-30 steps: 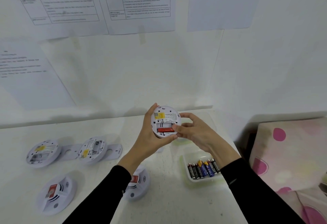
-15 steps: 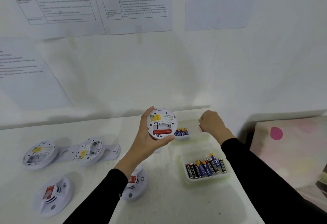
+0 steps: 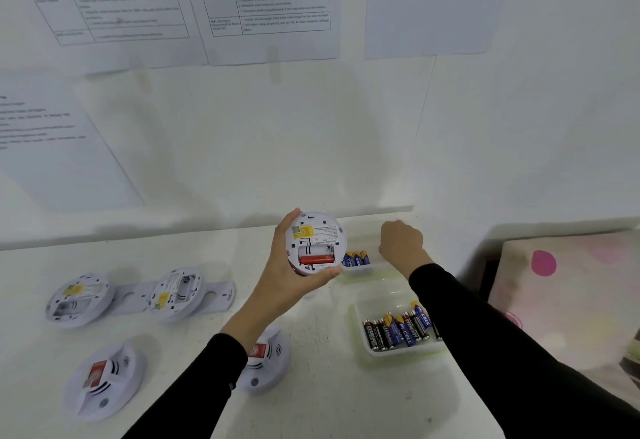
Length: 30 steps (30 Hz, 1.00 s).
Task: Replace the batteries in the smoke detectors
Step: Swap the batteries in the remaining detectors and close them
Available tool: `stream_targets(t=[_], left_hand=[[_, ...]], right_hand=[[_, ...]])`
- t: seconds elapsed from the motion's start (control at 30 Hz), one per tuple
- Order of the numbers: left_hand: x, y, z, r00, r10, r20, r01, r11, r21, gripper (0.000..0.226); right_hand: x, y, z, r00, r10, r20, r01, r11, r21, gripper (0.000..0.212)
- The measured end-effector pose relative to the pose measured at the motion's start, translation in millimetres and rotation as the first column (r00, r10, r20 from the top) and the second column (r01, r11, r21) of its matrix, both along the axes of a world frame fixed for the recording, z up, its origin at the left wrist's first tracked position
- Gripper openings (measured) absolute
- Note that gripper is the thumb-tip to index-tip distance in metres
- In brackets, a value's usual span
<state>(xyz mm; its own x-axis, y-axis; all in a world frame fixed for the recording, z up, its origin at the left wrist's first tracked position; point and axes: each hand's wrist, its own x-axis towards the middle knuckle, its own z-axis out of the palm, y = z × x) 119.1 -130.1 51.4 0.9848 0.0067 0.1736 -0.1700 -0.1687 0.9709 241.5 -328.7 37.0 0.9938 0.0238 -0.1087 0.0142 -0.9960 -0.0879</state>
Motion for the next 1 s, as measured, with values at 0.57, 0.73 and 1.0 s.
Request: stream_targets(t=[0.57, 0.73, 1.0], left_hand=[[3, -8, -4, 0.996, -0.078, -0.051, 0.077, 0.997, -0.009, 0.095], [3, -8, -3, 0.995, -0.089, -0.044, 0.09, 0.996, 0.005, 0.097], [3, -8, 1, 0.991, -0.128, -0.028, 0.128, 0.992, 0.001, 0.1]], right_hand=[[-69, 23, 53, 0.747, 0.372, 0.551, -0.662, 0.486, 0.57, 0.017], [-70, 30, 48, 0.659, 0.483, 0.576, -0.749, 0.491, 0.445, 0.012], [-64, 28, 29, 0.628, 0.487, 0.606, -0.767, 0.52, 0.376, 0.024]])
